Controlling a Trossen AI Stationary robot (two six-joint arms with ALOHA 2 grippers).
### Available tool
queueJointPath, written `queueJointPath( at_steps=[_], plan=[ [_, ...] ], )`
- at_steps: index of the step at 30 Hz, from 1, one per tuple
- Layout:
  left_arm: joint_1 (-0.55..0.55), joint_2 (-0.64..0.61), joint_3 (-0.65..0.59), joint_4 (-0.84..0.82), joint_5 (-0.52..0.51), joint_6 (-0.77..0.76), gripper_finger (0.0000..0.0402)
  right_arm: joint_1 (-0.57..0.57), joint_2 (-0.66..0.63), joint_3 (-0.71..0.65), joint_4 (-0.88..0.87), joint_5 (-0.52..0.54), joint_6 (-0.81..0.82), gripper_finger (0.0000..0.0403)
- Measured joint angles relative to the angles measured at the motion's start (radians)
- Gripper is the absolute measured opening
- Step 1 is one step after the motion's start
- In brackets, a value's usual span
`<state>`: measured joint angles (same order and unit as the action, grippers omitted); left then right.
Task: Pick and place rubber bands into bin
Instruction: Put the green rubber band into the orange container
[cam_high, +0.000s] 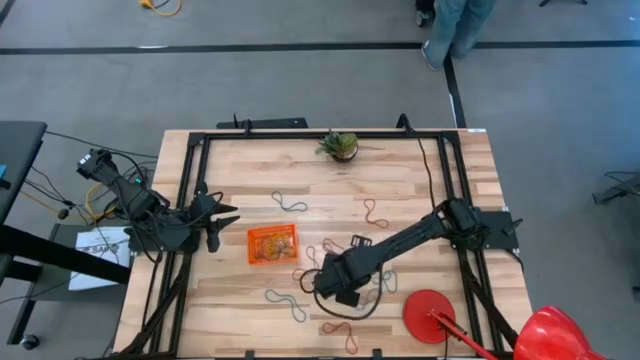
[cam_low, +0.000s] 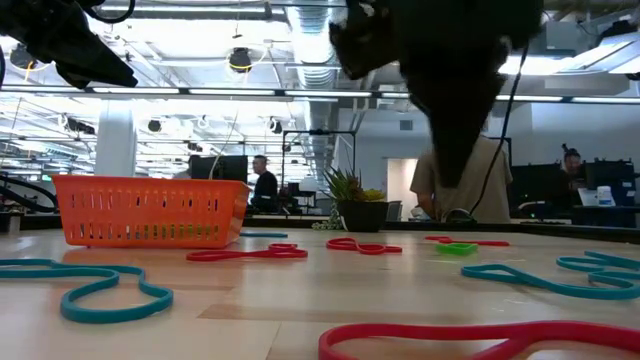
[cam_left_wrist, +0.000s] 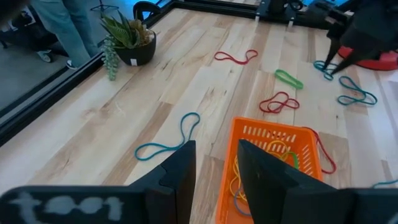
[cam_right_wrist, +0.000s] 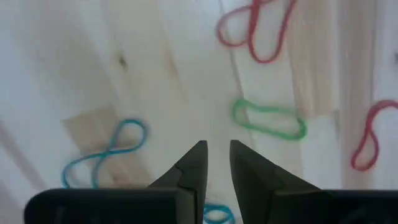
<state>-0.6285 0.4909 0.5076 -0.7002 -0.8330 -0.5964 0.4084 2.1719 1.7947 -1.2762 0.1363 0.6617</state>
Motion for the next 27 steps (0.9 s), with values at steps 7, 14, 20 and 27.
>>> queueJointPath(
  at_steps=[7,14,20,27],
  plan=[
    [0.000,0.000,0.000,0.000,0.014,-0.001,0.0106,-0.042,-0.009,-0.125,0.039,0.027,-0.001,0.0064],
    [0.000,0.000,0.000,0.000,0.017,-0.001,0.0106,-0.090,-0.011,-0.238,0.022,-0.011,-0.007,0.0064],
    [0.000,0.000,0.000,0.000,0.016,0.000,0.0106,-0.081,-0.088,-0.290,0.019,-0.019,-0.065,0.0064],
    [0.000,0.000,0.000,-0.007,0.021,-0.002,0.0106,-0.049,-0.370,-0.452,0.210,0.129,-0.155,0.0064]
  ],
)
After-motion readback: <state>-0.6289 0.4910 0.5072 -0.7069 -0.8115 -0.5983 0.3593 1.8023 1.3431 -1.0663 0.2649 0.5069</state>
